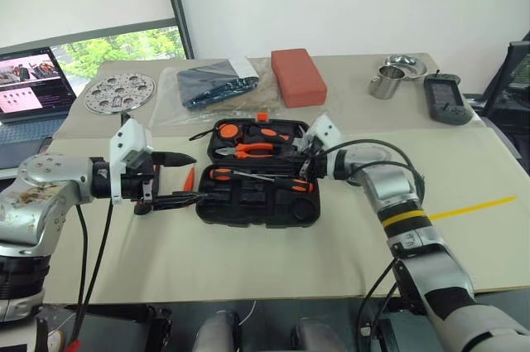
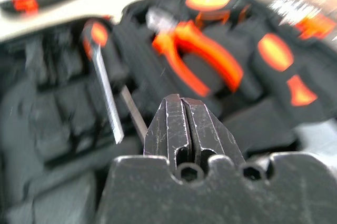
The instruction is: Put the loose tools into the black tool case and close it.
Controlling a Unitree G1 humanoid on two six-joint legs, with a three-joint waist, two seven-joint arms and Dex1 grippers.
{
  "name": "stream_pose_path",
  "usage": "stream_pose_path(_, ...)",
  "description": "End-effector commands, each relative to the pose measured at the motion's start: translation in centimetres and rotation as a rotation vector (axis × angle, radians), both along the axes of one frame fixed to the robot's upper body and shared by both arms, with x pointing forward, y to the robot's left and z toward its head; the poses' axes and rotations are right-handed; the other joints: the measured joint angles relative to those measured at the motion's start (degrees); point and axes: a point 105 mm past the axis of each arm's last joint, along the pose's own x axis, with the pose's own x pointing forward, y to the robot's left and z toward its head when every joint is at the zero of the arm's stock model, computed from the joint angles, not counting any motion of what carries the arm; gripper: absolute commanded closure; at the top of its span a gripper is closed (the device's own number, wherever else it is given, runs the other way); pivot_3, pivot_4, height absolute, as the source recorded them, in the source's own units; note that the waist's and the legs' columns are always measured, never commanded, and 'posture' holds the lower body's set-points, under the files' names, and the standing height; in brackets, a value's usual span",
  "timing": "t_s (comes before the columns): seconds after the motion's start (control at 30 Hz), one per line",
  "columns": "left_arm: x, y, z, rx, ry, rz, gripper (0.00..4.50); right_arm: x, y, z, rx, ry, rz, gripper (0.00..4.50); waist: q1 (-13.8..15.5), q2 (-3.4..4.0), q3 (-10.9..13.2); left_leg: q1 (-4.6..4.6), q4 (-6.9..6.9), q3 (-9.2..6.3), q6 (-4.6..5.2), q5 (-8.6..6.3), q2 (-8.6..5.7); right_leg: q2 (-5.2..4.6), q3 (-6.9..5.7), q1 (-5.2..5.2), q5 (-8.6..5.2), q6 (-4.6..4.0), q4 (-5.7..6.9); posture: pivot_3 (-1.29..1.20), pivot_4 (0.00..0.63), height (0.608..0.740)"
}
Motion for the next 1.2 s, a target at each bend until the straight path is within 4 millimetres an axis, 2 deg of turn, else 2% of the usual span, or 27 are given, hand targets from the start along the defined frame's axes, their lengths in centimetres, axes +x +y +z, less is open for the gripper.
stream_pose_path(0.03, 0.2, -0.1, 1.1, 0.006, -0.057, -0.008, 0.0, -0.4, 0.7, 0.6, -0.04, -0.049, 0.049, 4.49, 0.0, 0.0, 0.0, 0.0, 0.0, 0.01, 0.0, 0.0, 0.0, 0.0, 0.01, -0.02, 0.0, 0.0, 0.03, 0.0, 0.15, 0.74)
stream_pose_path(0.17, 0.3, 0.0, 1.1, 0.012, -0.061, -0.007, 0.0, -0.8, 1.3, -0.4, -0.095, -0.047, 0.076, 4.49, -0.1, 0.0, 0.0, 0.0, 0.0, 0.03, 0.0, 0.0, 0.0, 0.0, 0.01, -0.03, 0.0, 0.0, 0.04, 0.0, 0.15, 0.74)
stream_pose_path(0.37, 0.3, 0.0, 1.1, 0.017, -0.062, -0.009, 0.0, -2.2, 1.7, 0.3, -0.069, -0.043, 0.176, 4.49, 0.0, 0.0, 0.0, -0.01, 0.0, 0.04, 0.0, 0.0, 0.01, 0.01, 0.01, -0.04, 0.0, 0.0, 0.05, 0.0, 0.15, 0.74)
stream_pose_path(0.57, 0.3, -0.1, 1.1, 0.015, -0.062, -0.015, 0.0, -1.4, 1.3, 1.3, -0.051, -0.103, 0.12, 4.49, 0.0, 0.0, 0.0, -0.01, 0.0, 0.04, 0.0, 0.0, 0.01, 0.0, 0.0, -0.05, 0.0, 0.0, 0.04, 0.0, 0.15, 0.74)
stream_pose_path(0.7, 0.3, -0.1, 0.9, 0.015, -0.06, -0.013, 0.0, -1.6, 0.9, 2.3, 0.017, -0.092, 0.106, 4.49, 0.0, 0.0, 0.0, -0.02, 0.0, 0.05, 0.0, 0.0, 0.01, 0.0, 0.01, -0.06, 0.0, 0.0, 0.04, 0.0, 0.15, 0.74)
stream_pose_path(0.93, 0.3, -0.2, 0.6, 0.015, -0.053, -0.014, 0.0, -2.7, 0.7, 0.2, -0.002, -0.028, 0.12, 4.49, 0.3, -0.01, 0.0, -0.02, 0.0, 0.05, 0.0, 0.0, 0.01, -0.01, 0.01, -0.04, 0.0, 0.0, 0.01, 0.0, 0.15, 0.74)
stream_pose_path(1.2, 0.4, -0.2, 0.6, 0.017, -0.053, -0.013, 0.0, -2.3, 0.8, -0.8, -0.024, -0.017, 0.098, 4.49, 0.1, -0.01, 0.0, -0.02, -0.01, 0.09, -0.01, 0.0, 0.04, 0.04, 0.05, -0.09, 0.0, 0.0, 0.02, 0.0, 0.15, 0.74)
